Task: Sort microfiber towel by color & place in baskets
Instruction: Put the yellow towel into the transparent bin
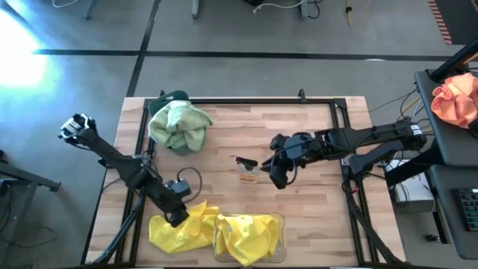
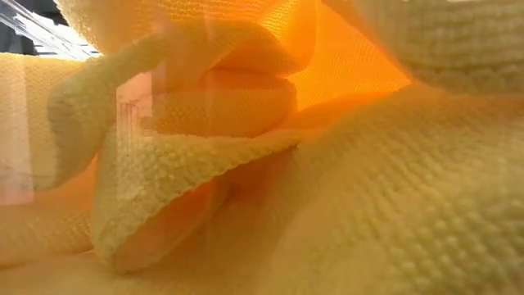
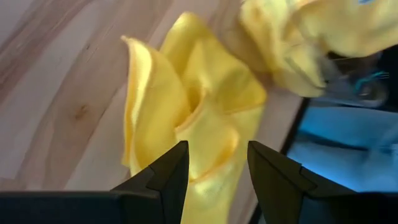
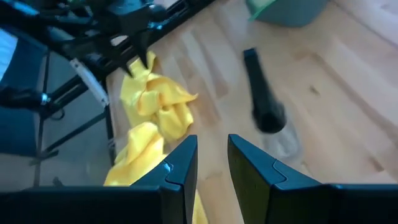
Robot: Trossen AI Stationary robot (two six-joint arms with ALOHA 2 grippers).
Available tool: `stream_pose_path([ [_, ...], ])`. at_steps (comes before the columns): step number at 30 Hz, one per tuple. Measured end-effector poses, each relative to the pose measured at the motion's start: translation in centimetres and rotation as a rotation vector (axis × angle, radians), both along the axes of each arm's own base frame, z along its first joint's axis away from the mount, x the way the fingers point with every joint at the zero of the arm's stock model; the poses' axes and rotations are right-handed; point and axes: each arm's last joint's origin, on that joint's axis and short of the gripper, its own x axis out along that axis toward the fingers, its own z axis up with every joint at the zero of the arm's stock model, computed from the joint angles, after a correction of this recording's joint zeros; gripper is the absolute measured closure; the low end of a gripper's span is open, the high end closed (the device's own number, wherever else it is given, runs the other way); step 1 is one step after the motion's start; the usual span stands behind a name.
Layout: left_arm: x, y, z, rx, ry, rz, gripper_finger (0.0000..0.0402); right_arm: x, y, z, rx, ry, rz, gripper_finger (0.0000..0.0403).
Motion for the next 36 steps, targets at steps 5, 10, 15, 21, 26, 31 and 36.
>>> stream_pose_path([
  [5,1.0,-0.7,-2.1,0.047,0.087,0.021,0.0254,-0.4,0.9,-0.2,-0.006,0.029,0.034,0.0321],
  [10,2.0,-1.5,-3.9,0.054,0.135,0.059,0.0254,-0.7,1.6,-0.4,-0.012,0.051,0.059,0.0321],
  [15,3.1,-2.4,-5.1,0.017,0.138,0.078,0.0254,-0.7,1.9,-0.4,-0.012,0.05,0.072,0.0321],
  [21,3.5,-2.8,-6.5,0.003,0.198,0.076,0.0244,-0.8,2.0,-0.4,-0.014,0.05,0.075,0.0321],
  [26,3.7,-3.1,-7.7,0.017,0.247,0.069,0.0224,-0.8,2.0,-0.4,-0.015,0.05,0.076,0.0321],
  [31,4.1,-3.5,-9.1,0.011,0.296,0.053,0.0203,-0.8,2.0,-0.4,-0.015,0.051,0.076,0.0321],
  [36,4.5,-3.9,-10.0,-0.007,0.314,0.033,0.0186,-0.8,2.0,-0.4,-0.015,0.052,0.076,0.0321],
])
